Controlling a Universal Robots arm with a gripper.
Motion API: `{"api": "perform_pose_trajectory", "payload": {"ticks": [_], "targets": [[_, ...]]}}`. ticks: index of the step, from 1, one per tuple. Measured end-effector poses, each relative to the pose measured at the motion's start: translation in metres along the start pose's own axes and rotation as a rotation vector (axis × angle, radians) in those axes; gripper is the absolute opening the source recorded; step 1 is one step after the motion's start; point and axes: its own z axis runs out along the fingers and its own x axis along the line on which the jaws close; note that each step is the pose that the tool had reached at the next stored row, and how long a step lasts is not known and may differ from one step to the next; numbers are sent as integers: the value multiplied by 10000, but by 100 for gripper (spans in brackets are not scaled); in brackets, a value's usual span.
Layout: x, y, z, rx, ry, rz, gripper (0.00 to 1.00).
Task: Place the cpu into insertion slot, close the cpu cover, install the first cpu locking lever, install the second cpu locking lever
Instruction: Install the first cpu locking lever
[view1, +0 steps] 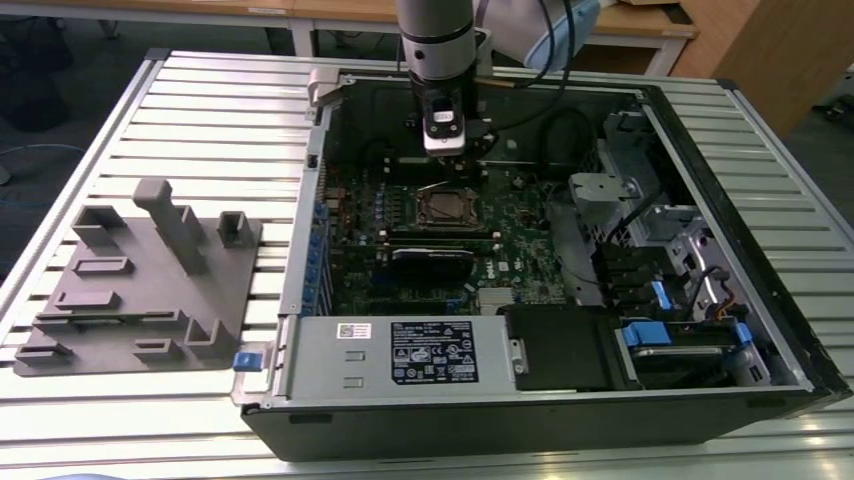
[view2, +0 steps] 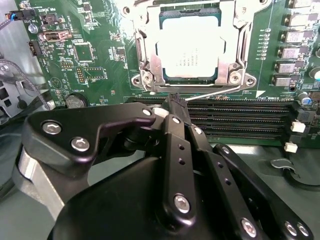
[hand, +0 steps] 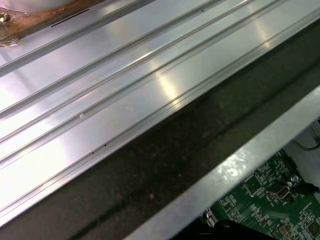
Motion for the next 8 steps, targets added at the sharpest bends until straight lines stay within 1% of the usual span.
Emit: {"api": "perform_pose_trajectory", "payload": {"ticks": [8], "targets": [[-1, 1, -7, 0, 0, -2, 11]]}}
